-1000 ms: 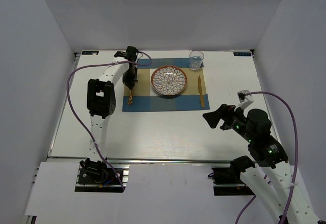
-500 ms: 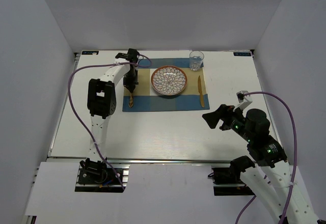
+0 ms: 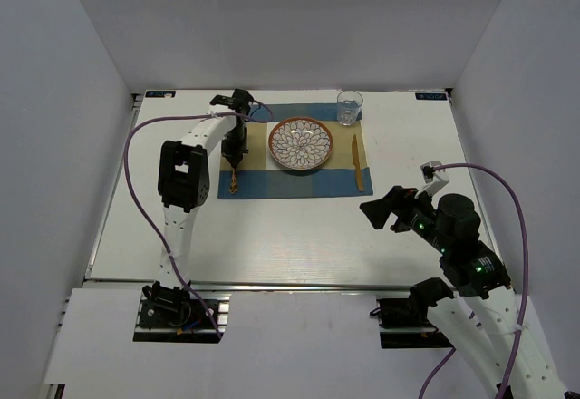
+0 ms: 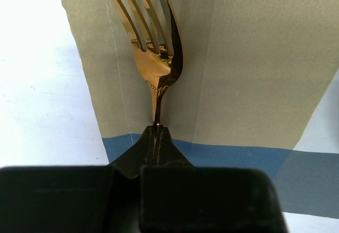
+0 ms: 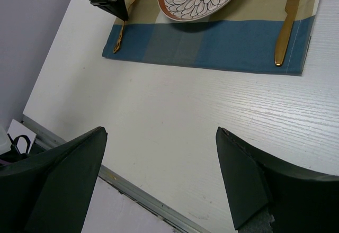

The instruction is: Set the dinner table for one person

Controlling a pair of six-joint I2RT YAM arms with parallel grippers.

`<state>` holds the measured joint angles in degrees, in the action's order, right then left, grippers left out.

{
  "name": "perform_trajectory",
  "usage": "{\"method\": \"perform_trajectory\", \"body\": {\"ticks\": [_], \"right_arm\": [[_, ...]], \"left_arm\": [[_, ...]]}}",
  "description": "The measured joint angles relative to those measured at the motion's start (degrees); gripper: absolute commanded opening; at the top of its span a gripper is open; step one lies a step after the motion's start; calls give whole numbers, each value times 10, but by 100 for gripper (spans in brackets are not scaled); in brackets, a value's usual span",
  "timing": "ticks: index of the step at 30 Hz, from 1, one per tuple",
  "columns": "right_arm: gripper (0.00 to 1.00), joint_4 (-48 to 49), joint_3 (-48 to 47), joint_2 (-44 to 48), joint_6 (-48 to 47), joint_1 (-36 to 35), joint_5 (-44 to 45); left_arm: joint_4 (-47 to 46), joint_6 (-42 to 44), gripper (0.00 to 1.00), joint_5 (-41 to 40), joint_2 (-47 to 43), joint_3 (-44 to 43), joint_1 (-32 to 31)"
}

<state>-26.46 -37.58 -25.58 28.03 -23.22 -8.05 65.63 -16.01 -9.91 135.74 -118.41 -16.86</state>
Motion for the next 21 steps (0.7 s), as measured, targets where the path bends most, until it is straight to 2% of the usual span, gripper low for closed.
{"method": "perform_trajectory", "body": {"ticks": [15, 18, 21], "right_arm": [[89, -3, 0, 7, 0, 0, 0], [89, -4, 0, 7, 0, 0, 0], [89, -4, 0, 7, 0, 0, 0]], "left_arm": [[3, -8, 0, -15, -2, 15, -2], [3, -8, 6, -15, -2, 15, -2], [4, -10, 17, -15, -2, 15, -3]]}}
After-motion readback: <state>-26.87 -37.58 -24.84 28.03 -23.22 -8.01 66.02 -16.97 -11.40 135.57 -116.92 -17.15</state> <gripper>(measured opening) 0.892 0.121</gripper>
